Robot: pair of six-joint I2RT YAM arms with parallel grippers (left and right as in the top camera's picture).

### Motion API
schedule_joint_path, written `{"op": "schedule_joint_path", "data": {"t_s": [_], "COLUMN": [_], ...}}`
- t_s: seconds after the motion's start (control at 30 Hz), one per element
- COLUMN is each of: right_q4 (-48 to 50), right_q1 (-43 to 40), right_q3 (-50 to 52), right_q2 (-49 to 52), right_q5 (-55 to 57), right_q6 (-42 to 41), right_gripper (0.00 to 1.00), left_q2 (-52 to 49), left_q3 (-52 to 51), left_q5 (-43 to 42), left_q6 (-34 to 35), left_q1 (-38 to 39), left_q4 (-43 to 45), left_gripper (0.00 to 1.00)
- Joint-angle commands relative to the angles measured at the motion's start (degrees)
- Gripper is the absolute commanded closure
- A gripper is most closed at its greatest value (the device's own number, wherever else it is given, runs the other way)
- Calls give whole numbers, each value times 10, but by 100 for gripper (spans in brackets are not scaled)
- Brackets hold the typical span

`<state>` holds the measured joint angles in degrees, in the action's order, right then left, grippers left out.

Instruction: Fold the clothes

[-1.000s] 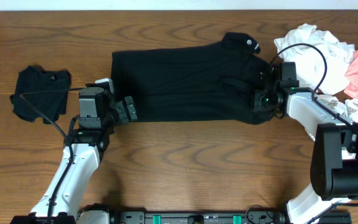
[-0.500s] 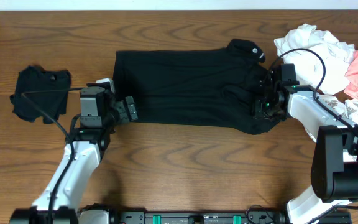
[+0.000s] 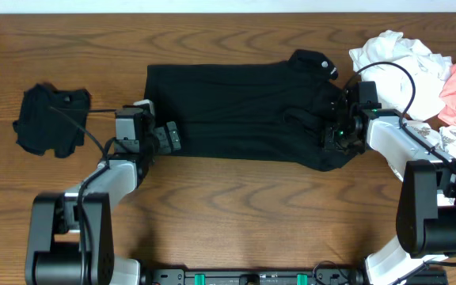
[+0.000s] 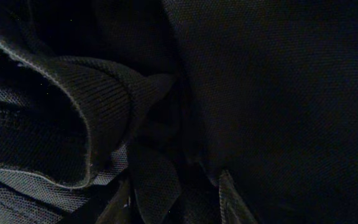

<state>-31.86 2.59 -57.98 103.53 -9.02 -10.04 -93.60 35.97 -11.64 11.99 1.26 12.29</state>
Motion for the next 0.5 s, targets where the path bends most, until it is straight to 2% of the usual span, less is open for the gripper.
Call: {"op": "schedule_joint_path", "data": {"t_s": [0.0, 0.47], "right_q4": [-2, -70], "right_q1": [5, 4], "right_q3": [22, 22], "right_q2": [23, 23], "right_q5": [-27, -64], "right_q6": [-6, -37], "right_gripper": [57, 59], "left_q2": [-39, -52], "left_q3": [1, 1], "left_q5": [1, 6], "left_q6": [2, 13], "left_q1": [-2, -2], "left_q4": [-31, -235], "left_gripper": [4, 10]}}
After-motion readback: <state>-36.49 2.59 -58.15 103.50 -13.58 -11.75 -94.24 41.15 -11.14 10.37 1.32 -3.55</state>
